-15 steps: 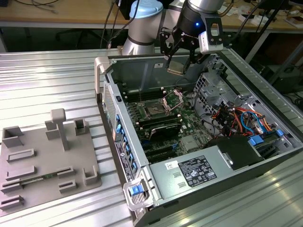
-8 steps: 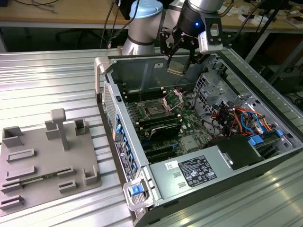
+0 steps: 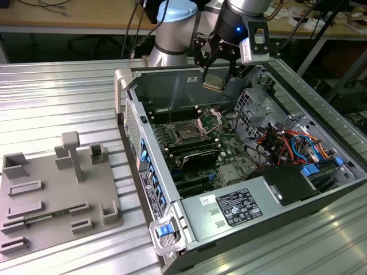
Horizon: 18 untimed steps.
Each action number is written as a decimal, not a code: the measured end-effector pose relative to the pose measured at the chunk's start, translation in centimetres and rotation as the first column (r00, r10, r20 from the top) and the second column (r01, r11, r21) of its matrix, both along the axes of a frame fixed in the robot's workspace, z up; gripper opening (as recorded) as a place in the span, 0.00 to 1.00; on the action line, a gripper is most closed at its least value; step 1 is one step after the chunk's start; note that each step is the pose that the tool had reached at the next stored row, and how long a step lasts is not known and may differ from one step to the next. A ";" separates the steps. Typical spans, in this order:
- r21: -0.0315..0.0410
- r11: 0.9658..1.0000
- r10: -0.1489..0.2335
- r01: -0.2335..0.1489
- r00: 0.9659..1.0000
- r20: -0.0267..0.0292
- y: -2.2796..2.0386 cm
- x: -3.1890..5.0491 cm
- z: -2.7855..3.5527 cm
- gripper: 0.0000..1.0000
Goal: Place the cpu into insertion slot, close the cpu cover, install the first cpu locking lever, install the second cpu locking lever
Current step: 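Place the cpu into insertion slot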
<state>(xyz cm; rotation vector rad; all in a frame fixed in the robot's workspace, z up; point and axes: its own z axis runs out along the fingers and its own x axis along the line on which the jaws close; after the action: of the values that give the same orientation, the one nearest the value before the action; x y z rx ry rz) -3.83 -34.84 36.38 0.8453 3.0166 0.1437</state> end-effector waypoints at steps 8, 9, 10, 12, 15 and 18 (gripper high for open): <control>0.000 1.000 -0.008 0.008 1.000 0.000 0.00 0.00 0.00 0.55; 0.000 1.000 -0.011 0.011 1.000 0.000 0.00 0.00 0.00 0.55; 0.000 1.000 -0.012 0.012 1.000 0.000 0.00 0.00 0.00 0.55; 0.000 1.000 -0.016 0.016 1.000 0.000 0.00 0.00 0.00 0.55; 0.000 1.000 -0.022 0.022 1.000 0.000 0.00 0.00 0.00 0.55; 0.000 1.000 -0.029 0.029 1.000 0.000 0.00 0.00 0.00 0.55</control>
<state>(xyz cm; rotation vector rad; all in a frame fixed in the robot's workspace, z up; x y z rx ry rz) -3.83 -34.84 36.38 0.8891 3.0026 0.1435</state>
